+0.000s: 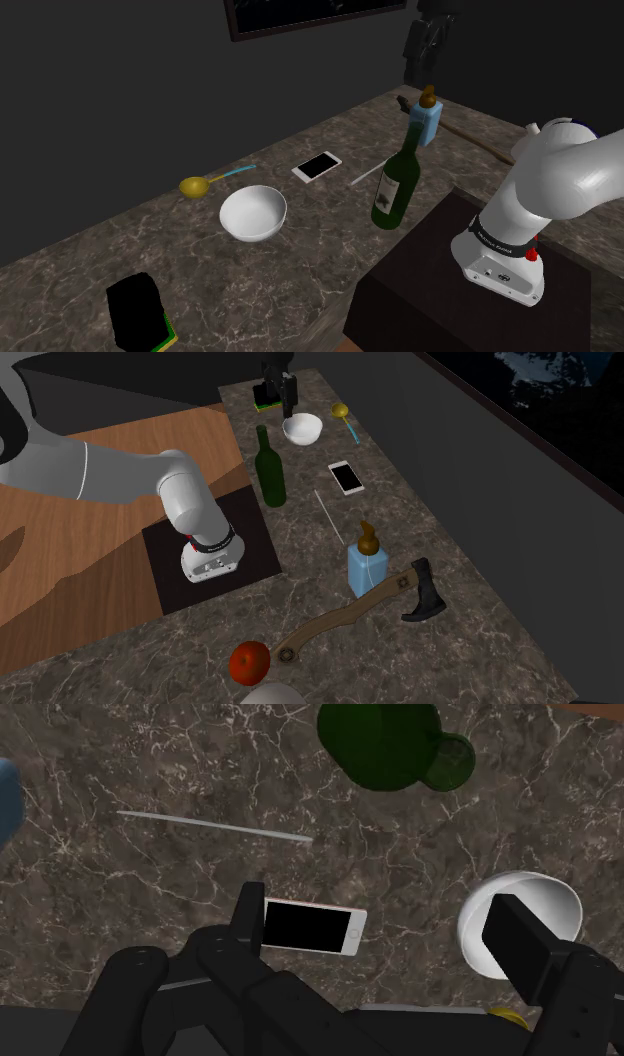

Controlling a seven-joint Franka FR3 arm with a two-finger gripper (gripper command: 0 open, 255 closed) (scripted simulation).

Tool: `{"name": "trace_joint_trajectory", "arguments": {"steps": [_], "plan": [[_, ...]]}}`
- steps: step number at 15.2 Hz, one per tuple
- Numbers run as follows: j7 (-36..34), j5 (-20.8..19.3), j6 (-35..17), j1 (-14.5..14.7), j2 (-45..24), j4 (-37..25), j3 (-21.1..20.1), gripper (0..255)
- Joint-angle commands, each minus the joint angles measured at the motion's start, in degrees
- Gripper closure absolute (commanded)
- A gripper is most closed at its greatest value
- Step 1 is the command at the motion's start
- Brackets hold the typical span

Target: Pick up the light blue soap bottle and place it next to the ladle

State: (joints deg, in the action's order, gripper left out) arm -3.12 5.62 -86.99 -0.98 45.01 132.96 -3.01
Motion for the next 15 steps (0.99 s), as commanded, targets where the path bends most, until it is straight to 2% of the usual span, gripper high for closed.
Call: {"name": "trace_joint_trajectory", "arguments": {"steps": [1,8,15], "plan": [[0.00,0.00,0.00,0.00,0.00,0.00,0.00,0],[5.96,-8.15,-8.02,-3.59,-0.79,6.53,4.31,0],[10.99,-16.38,-17.50,-7.81,-4.52,10.32,9.19,0]]}}
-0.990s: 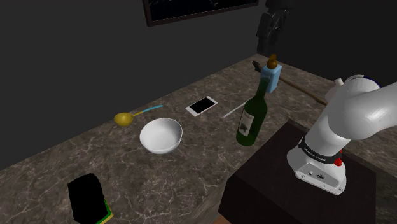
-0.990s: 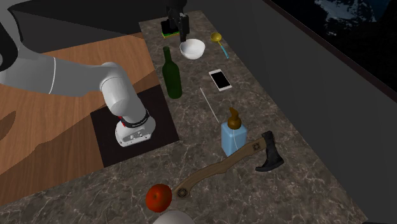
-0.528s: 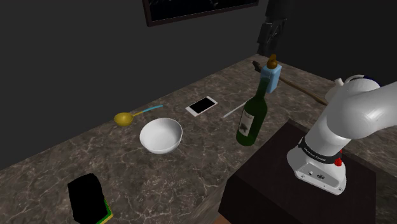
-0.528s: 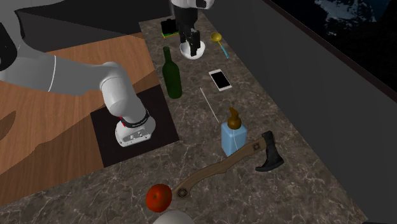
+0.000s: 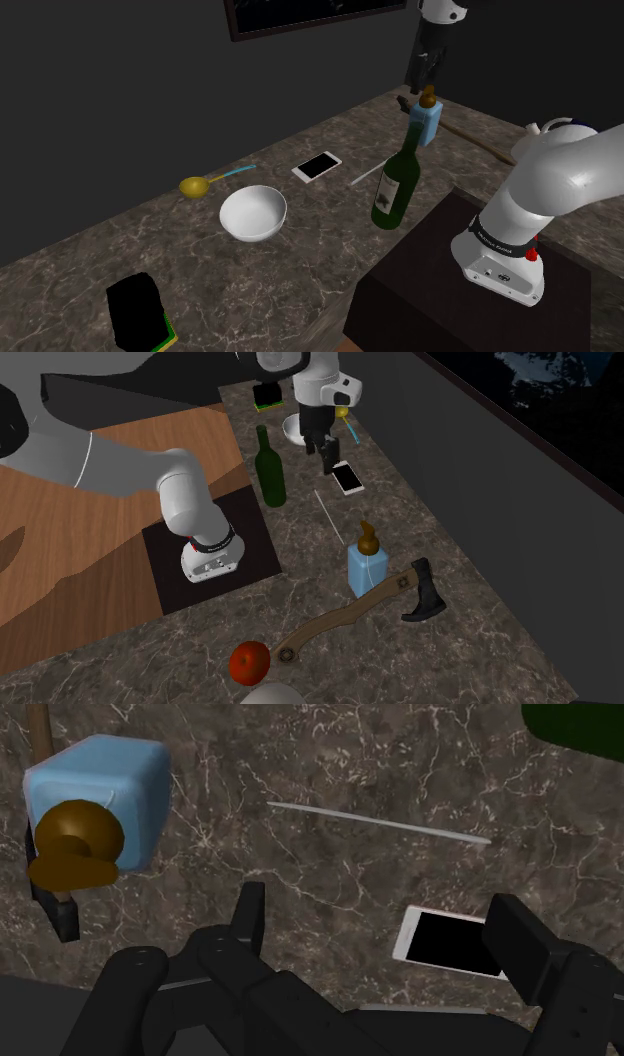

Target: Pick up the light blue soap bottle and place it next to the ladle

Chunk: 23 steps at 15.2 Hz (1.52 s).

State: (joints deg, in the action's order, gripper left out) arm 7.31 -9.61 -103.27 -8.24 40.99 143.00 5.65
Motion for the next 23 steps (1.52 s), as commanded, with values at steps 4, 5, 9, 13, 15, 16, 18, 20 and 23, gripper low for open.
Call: {"name": "trace_joint_trajectory", "arguments": {"steps": [4,5,9,13,15,16,18,20,23], "plan": [[2.97,-5.68,-7.12,-3.09,-4.03,1.06,3.46,0],[3.52,-6.78,-8.64,-3.72,-5.06,1.08,4.19,0],[5.51,-10.92,-14.72,-6.14,-9.73,0.46,7.17,0],[7.24,-14.55,-20.74,-8.32,-15.15,-1.26,10.12,0],[7.37,-15.10,-22.27,-8.64,-16.26,-1.15,10.68,0],[7.32,-15.27,-23.13,-8.73,-16.72,-0.78,10.90,0],[7.21,-15.61,-24.85,-8.92,-17.69,-0.09,11.34,0],[7.10,-15.94,-26.59,-9.10,-18.73,0.55,11.79,0],[7.01,-16.20,-27.98,-9.25,-19.59,1.02,12.13,0]]}}
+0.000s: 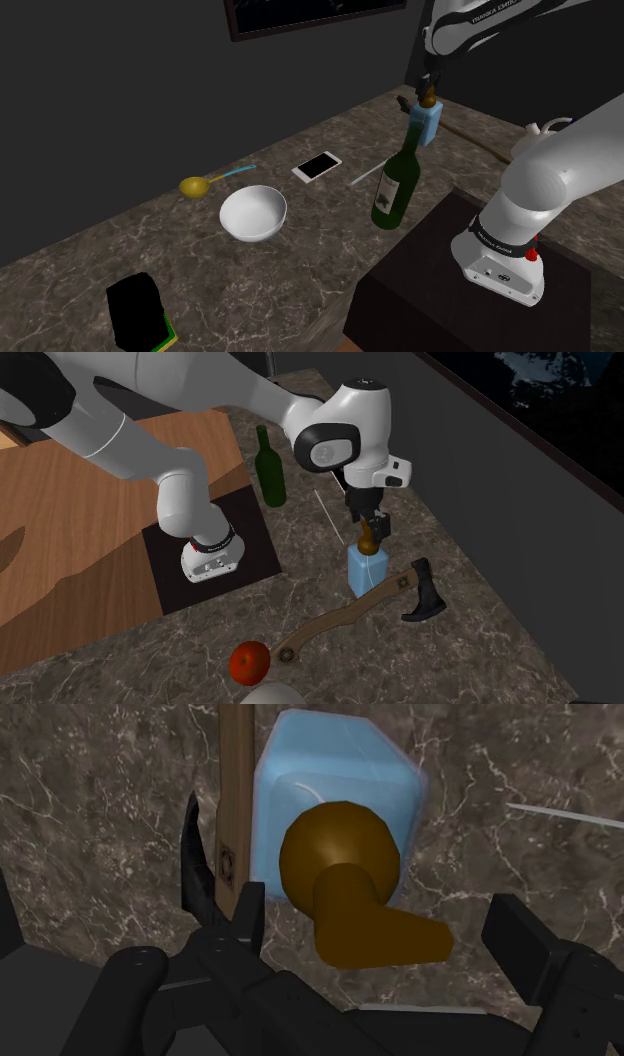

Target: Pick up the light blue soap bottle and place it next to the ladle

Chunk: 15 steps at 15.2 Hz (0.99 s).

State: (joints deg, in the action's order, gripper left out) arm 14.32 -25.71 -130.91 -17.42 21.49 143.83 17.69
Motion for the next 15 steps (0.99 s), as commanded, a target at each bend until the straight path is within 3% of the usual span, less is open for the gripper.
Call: {"name": "trace_joint_trajectory", "arguments": {"steps": [1,6,7,15], "plan": [[0.00,-0.10,-0.33,-0.07,-0.10,0.18,0.10,0],[0.00,-0.09,-0.32,-0.06,-0.10,0.18,0.09,0],[0.00,-0.09,-0.32,-0.06,-0.10,0.18,0.09,255],[0.01,-0.09,-0.31,-0.06,-0.11,0.15,0.09,255]]}}
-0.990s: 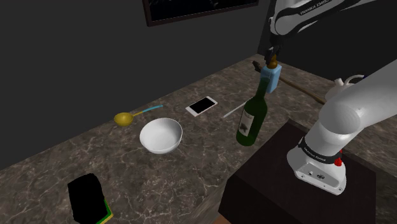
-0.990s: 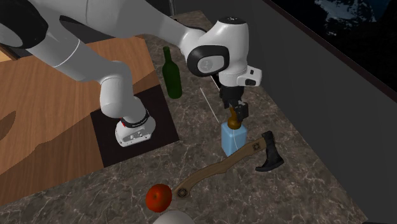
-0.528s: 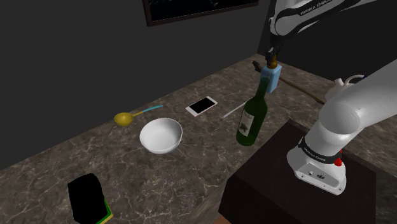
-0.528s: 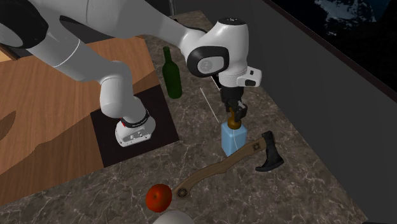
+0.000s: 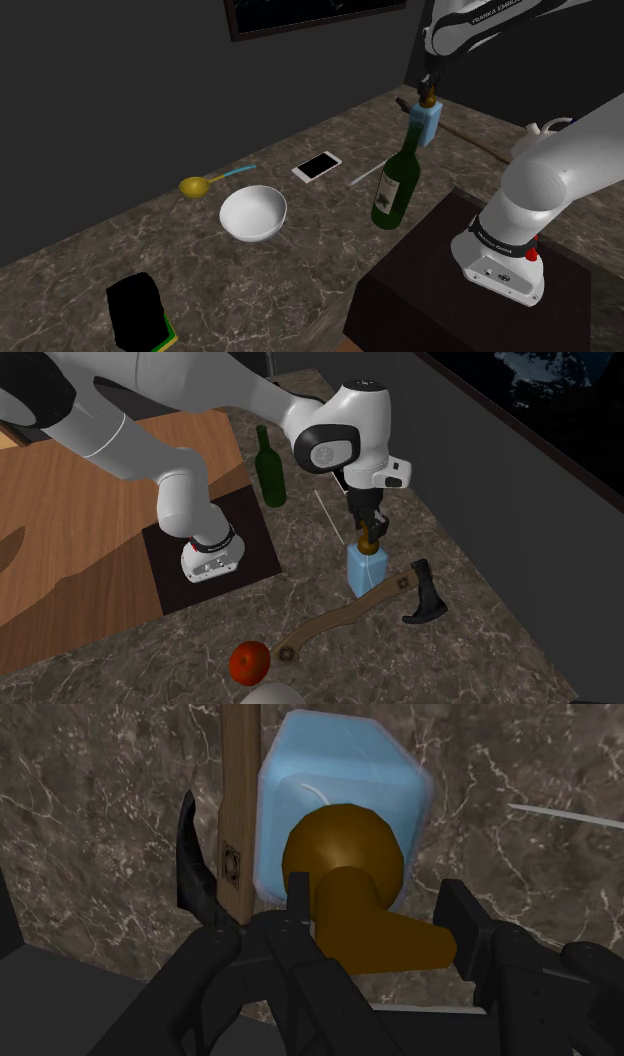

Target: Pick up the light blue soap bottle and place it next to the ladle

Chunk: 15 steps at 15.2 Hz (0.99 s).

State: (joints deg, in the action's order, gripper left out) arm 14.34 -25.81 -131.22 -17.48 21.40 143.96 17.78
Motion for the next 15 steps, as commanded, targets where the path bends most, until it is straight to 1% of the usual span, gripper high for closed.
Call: {"name": "trace_joint_trajectory", "arguments": {"steps": [1,15], "plan": [[-0.01,0.00,-0.02,-0.01,-0.01,0.06,0.01,255],[2.93,2.40,11.36,0.82,4.13,-7.43,-1.40,255]]}}
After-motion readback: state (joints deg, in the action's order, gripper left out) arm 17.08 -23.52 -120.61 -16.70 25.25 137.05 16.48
